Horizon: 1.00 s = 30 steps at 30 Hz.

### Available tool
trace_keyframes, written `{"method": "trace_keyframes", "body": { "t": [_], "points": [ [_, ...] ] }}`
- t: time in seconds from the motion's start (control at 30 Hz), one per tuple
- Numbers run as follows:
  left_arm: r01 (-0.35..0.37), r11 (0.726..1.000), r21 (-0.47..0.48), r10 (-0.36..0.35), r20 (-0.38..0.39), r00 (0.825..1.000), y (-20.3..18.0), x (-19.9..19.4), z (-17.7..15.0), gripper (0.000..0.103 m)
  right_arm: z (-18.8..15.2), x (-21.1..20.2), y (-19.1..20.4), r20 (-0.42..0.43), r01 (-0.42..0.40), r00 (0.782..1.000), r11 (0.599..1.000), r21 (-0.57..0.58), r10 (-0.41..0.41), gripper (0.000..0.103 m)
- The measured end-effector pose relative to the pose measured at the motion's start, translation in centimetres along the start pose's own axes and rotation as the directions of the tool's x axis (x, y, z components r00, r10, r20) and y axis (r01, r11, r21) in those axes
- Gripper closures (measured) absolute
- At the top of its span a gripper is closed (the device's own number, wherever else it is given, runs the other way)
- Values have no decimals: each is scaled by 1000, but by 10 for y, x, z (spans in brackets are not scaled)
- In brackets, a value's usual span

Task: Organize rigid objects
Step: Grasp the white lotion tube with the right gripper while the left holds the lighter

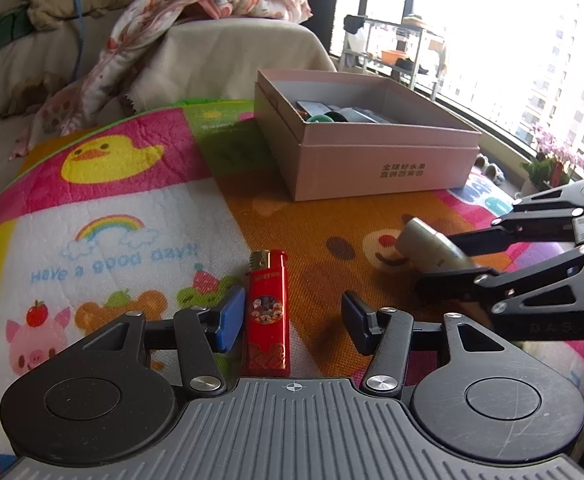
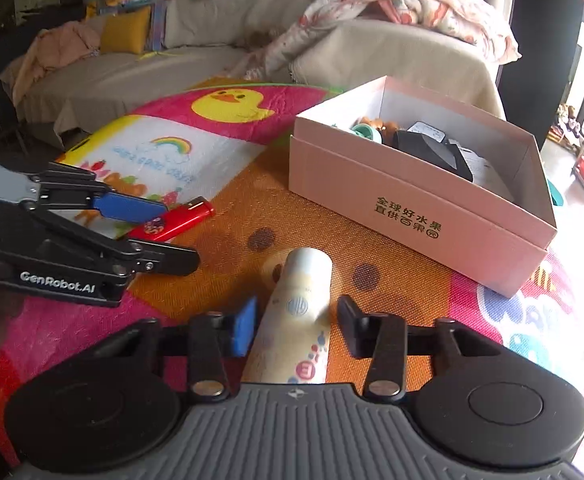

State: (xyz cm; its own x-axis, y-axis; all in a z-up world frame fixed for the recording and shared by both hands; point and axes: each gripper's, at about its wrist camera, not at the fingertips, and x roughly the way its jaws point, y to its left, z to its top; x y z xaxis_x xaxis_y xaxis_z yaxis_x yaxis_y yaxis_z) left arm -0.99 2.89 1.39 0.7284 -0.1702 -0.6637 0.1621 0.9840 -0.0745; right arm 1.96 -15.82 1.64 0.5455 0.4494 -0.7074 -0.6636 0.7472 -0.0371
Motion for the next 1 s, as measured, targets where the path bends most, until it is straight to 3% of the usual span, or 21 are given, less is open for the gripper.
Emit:
{"method": "trace_keyframes", "body": {
  "t": [0.17, 0.27, 0.37, 0.7, 0.83, 0.9, 0.97, 1.0],
  "points": [
    [-29, 999, 31, 28, 34, 999, -4, -3, -8, 56, -11, -21, -2, 15, 22, 1000, 1000, -18, -22, 73],
    [-25, 999, 34, 23, 40, 999, -4, -5, -7, 76, -16, -33, -8, 22, 37, 999, 999, -1, -37, 74],
    [-12, 1000, 29, 11, 38, 999, -3, -5, -7, 77, -19, -43, -15, 31, 49, 998, 998, 27, -50, 83],
    [60, 989, 133, -60, -8, 998, -39, -19, -11, 77, -31, -58, -26, 50, 59, 997, 995, 75, -63, 86],
    [24, 992, 125, -21, -24, 999, -46, -16, -13, 77, -33, -57, -27, 58, 55, 997, 995, 85, -60, 85],
    [-11, 995, 95, 13, -20, 1000, -43, -15, -12, 77, -33, -56, -29, 63, 43, 997, 994, 103, -49, 72],
    [-31, 998, 62, 32, -18, 999, -38, -15, -11, 76, -34, -55, -33, 69, 29, 997, 991, 132, -38, 32],
    [-23, 999, 42, 24, -21, 1000, -35, -14, -11, 76, -35, -54, -33, 75, 20, 997, 989, 143, -31, 29]
  ]
}}
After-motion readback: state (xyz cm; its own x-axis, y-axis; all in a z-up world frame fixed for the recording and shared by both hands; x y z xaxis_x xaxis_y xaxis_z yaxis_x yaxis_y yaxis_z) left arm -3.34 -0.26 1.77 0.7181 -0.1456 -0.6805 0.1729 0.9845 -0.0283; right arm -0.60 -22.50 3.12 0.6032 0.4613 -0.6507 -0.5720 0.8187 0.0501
